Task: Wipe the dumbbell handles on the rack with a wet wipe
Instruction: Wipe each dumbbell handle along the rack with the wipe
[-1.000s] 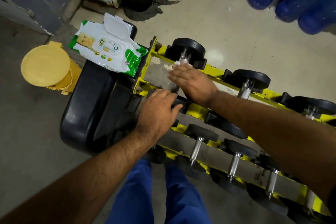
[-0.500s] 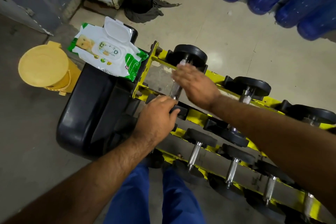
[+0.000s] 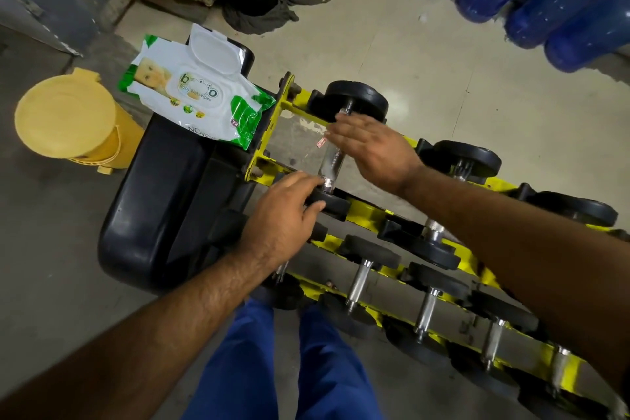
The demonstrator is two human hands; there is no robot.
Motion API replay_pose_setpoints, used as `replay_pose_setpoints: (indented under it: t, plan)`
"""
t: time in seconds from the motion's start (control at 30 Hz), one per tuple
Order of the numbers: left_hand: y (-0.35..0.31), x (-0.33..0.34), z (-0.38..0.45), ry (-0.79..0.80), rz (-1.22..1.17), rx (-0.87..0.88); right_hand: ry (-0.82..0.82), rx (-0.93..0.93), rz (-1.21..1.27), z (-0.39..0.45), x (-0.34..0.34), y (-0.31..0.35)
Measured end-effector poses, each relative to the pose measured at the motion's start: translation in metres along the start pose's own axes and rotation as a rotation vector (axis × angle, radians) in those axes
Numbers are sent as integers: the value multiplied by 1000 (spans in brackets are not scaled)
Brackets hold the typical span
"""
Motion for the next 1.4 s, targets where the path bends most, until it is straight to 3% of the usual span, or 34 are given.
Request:
replay_pose_setpoints:
  t: [0.03,0.17,0.33,0.47,0.6,0.77,0.9,1.03,1.17,1.3,1.4]
  plan:
    - [2,-3,1,-7,-23,-18,0,11,5,-2,5,7]
    - [5,-11,5,1,-62,-67,123,-274,49,-20,24,47]
    - [-1,-7,3,2,-29,-75,83,3,-14,-7,7,11]
    - [0,-4,5,18,-17,-76,257,-255,10,-19,19,40]
    - [-4,3,5,46,-6,-64,163,-23,-82,-2,0,2]
    - [-5,4,4,41,16,-59,275,-285,-35,-18,22,42]
    - [-6,6,2,65,42,-52,175,-4,-109,10,-1,4]
    - [-6,5,2,87,27,-51,273,-183,-72,3,11,27]
    - [-6,5,3,83,28,-39,237,-1,-126,18,-3,5]
    - [-7,8,3,81,33,-22,312,-130,-117,9,12,36]
    - [-8,7,1,62,45,-10,224,-8,-159,26,1,11]
Point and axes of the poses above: each hand's wrist, its own z-axis towards the middle knuckle, its own x-axis out of the palm, y = z × x, the point moved 9 cm from there along z, towards the middle knuckle, and after that the axes turned 1 degree about z, right-handed, at the moved point
